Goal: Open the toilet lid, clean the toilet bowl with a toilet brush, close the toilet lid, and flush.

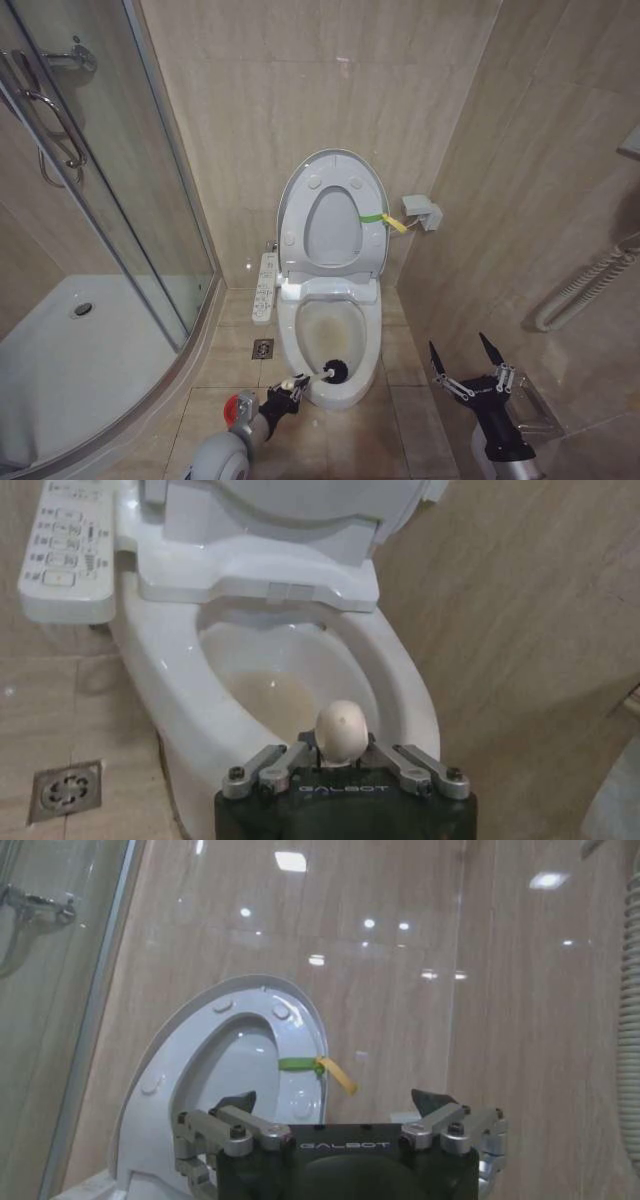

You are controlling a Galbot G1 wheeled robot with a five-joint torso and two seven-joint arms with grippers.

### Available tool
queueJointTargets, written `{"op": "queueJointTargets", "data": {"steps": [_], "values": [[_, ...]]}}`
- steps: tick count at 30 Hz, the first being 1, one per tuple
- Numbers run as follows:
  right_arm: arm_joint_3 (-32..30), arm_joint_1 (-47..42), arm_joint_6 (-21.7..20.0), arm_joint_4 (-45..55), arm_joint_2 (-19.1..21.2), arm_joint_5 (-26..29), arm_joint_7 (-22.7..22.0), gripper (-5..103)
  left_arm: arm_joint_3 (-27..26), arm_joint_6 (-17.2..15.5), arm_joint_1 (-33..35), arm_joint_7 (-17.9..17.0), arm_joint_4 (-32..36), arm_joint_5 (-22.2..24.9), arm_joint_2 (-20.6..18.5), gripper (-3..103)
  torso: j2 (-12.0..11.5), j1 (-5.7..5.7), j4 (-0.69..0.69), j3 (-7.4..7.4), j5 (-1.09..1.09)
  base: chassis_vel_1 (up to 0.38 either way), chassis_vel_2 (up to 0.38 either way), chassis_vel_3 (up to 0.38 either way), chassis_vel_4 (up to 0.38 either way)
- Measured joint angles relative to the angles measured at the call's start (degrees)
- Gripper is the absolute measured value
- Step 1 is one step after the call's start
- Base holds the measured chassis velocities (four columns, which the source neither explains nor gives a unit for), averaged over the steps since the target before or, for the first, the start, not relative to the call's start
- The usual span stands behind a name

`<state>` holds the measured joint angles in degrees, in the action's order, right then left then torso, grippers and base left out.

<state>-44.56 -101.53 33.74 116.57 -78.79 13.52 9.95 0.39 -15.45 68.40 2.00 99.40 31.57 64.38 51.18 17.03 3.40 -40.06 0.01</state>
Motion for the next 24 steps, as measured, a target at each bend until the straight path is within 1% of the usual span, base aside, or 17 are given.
{"op": "queueJointTargets", "data": {"steps": [1,4,5,8,10,13,14,17,19,22,24], "values": [[0.00,0.00,0.00,0.00,0.00,0.00,0.00,100,0.00,0.00,0.00,0.00,0.00,0.00,0.00,19,0.00,0.00,0.00,0.00,0.00,0.000,0.000,0.000,0.000],[0.00,0.00,0.00,0.00,0.00,0.00,0.00,100,0.13,1.92,-0.64,2.01,-0.27,-3.81,0.66,19,0.00,0.00,0.01,0.00,0.00,0.000,0.000,0.000,0.000],[0.00,0.00,0.00,0.00,0.00,0.00,0.00,100,0.13,1.92,-0.64,2.01,-0.27,-3.81,0.66,19,0.00,0.00,0.01,0.00,0.00,0.000,0.000,0.000,0.000],[0.00,0.00,0.00,0.00,0.00,0.00,0.00,100,-0.47,3.60,-2.24,3.66,-0.28,-5.96,1.49,18,0.00,0.00,0.01,-0.01,0.00,0.000,0.000,0.000,0.000],[0.00,0.00,0.00,0.00,0.00,0.00,0.00,100,-0.64,3.85,-3.04,4.01,-0.48,-6.13,1.73,18,0.00,0.00,0.01,-0.01,0.00,0.000,0.000,0.000,0.000],[0.00,0.00,0.00,0.00,0.00,0.00,0.00,100,-0.99,5.42,-6.11,5.88,-2.93,-6.04,2.67,18,0.00,0.00,0.01,-0.01,0.00,0.000,0.000,0.000,0.000],[0.00,0.00,0.00,0.00,0.00,0.00,0.00,100,-0.99,5.42,-6.11,5.88,-2.93,-6.04,2.67,18,0.00,0.00,0.01,-0.01,0.00,0.000,0.000,0.000,0.000],[0.00,0.00,0.00,0.00,0.00,0.01,0.00,100,-0.86,7.23,-9.59,7.79,-7.06,-6.08,4.01,18,0.00,0.01,0.01,-0.01,0.00,0.000,0.000,0.000,0.000],[0.00,0.00,0.00,0.00,0.00,0.00,0.00,100,-0.63,7.38,-10.33,7.92,-7.90,-5.91,4.34,18,-0.01,0.01,0.01,-0.01,0.00,0.000,0.000,0.000,0.000],[0.00,0.00,0.00,0.00,0.00,0.00,0.00,100,0.19,6.89,-10.87,7.44,-7.97,-3.29,4.69,18,0.00,0.01,0.01,-0.01,-0.01,0.000,0.000,0.000,0.000],[0.00,0.00,0.00,0.00,0.00,0.00,0.00,100,0.38,6.97,-10.95,7.52,-8.06,-3.24,4.69,18,0.00,0.01,0.01,-0.01,0.00,0.000,0.000,0.000,0.000]]}}
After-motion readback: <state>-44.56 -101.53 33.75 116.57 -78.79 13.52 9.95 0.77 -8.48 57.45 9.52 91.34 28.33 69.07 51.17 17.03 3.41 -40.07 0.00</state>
